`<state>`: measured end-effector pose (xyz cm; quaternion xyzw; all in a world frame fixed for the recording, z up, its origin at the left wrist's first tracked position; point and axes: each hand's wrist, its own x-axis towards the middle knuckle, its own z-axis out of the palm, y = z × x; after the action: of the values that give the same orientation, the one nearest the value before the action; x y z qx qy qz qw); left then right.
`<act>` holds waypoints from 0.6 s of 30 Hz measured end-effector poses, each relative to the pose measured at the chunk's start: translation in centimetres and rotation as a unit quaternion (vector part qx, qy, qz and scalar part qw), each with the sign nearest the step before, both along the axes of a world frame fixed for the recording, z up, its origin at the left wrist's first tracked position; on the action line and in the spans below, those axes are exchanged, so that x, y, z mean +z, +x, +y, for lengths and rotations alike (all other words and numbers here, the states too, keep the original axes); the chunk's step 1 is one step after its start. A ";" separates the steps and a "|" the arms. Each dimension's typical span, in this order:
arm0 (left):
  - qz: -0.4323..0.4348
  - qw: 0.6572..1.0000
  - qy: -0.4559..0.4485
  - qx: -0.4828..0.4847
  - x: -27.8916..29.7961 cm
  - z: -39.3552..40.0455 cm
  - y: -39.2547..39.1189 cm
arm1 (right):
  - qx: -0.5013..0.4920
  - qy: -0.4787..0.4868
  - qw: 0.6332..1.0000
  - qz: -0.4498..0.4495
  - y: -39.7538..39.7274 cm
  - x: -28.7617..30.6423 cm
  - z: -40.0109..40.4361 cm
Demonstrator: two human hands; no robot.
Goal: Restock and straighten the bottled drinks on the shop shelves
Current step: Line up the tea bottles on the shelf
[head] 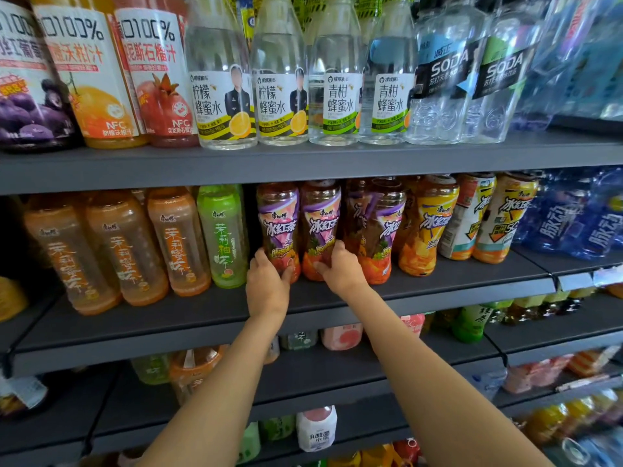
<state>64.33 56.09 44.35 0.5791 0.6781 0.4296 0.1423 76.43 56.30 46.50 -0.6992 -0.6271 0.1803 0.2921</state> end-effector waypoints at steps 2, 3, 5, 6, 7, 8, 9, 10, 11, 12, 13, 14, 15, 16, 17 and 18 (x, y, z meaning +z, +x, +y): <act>0.013 0.998 0.056 0.020 0.1 -0.9 -0.1 | -0.027 0.098 0.994 -0.043 0.2 0.0 -1.4; 0.024 0.995 0.096 0.025 -0.1 -1.5 0.0 | -0.050 0.183 0.981 -0.049 0.5 0.0 -2.2; 0.039 0.985 0.167 0.009 -0.6 -2.4 0.5 | -0.112 0.331 0.936 -0.032 1.6 0.3 -3.6; 0.037 0.982 0.183 -0.007 -0.7 -2.7 1.0 | -0.147 0.357 0.923 -0.011 2.3 0.5 -4.0; 0.035 0.982 0.185 -0.026 -0.7 -3.0 1.7 | -0.173 0.341 0.924 0.011 3.3 0.6 -3.9; 0.037 0.982 0.181 -0.043 -0.6 -3.2 2.5 | -0.183 0.296 0.937 0.031 4.2 0.7 -3.6; 0.043 0.981 0.178 -0.058 -0.4 -3.3 3.4 | -0.176 0.236 0.955 0.044 5.1 0.5 -3.2; 0.050 0.981 0.175 -0.072 -0.1 -3.3 4.2 | -0.156 0.177 0.970 0.053 5.9 0.3 -2.8; 0.054 0.981 0.166 -0.080 0.3 -3.2 5.0 | -0.129 0.126 0.981 0.066 6.6 0.0 -2.3; 0.051 0.984 0.154 -0.078 0.5 -3.0 5.6 | -0.100 0.089 0.987 0.087 7.2 -0.2 -2.0; 0.040 0.988 0.135 -0.066 0.7 -2.7 6.1 | -0.077 0.070 0.988 0.111 7.6 -0.5 -1.6; 0.024 0.993 0.109 -0.047 0.8 -2.3 6.5 | -0.062 0.064 0.987 0.131 7.9 -0.8 -1.3; 0.011 0.996 0.081 -0.027 0.9 -2.0 6.7 | -0.054 0.067 0.986 0.146 8.1 -1.0 -1.0; 0.005 0.998 0.057 -0.012 0.9 -1.7 7.0 | -0.048 0.076 0.984 0.153 8.3 -1.3 -0.7; 0.004 0.999 0.039 -0.002 0.8 -1.4 7.3 | -0.043 0.086 0.983 0.154 8.4 -1.5 -0.4; 0.003 1.000 0.027 0.007 0.8 -1.2 7.5 | -0.036 0.092 0.983 0.155 8.4 -1.6 -0.1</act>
<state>71.87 54.86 45.11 0.5792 0.6710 0.4468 0.1214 84.85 56.23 44.93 -0.6551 -0.5624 0.2171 0.4554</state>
